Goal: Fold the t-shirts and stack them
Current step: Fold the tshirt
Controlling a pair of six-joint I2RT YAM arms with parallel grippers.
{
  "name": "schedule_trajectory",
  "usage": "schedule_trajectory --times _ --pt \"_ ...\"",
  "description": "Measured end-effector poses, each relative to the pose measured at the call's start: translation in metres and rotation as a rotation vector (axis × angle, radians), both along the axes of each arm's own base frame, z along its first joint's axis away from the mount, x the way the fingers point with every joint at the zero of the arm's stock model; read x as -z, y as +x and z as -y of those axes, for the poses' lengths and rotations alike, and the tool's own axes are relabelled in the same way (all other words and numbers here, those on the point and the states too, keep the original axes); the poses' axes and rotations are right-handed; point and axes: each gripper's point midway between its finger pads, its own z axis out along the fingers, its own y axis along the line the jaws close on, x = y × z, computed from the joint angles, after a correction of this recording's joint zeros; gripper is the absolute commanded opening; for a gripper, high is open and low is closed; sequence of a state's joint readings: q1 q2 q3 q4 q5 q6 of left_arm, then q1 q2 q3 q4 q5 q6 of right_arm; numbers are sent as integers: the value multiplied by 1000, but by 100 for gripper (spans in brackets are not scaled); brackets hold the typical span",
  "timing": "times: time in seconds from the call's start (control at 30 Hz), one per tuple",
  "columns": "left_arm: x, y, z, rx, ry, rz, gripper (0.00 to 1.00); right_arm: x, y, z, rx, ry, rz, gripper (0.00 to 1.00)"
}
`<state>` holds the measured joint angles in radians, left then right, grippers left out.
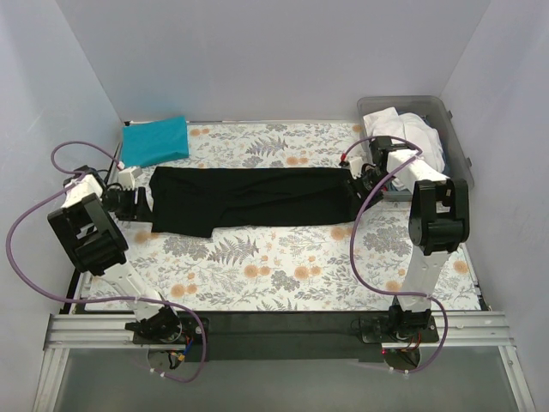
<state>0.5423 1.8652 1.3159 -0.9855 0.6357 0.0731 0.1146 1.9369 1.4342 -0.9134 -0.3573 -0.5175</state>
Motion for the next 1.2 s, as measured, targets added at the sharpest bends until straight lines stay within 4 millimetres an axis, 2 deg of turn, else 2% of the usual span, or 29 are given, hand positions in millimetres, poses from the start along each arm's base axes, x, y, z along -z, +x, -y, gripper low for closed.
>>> schedule_trajectory --times 0.2,0.53,0.73,0.97,1.2 --pt "5 -1 -3 -7 -10 -15 48 1 4 0 57 44 -29 59" --pt "13 -8 1 -2 -28 -38 50 17 3 0 113 66 -109 58" --pt "16 -7 4 3 -38 -46 50 11 11 -3 132 83 -98 58" --pt "23 -4 11 15 -58 -62 49 5 17 -8 144 112 -103 43" --pt "28 0 16 19 -71 -71 45 8 16 -8 148 115 -117 37"
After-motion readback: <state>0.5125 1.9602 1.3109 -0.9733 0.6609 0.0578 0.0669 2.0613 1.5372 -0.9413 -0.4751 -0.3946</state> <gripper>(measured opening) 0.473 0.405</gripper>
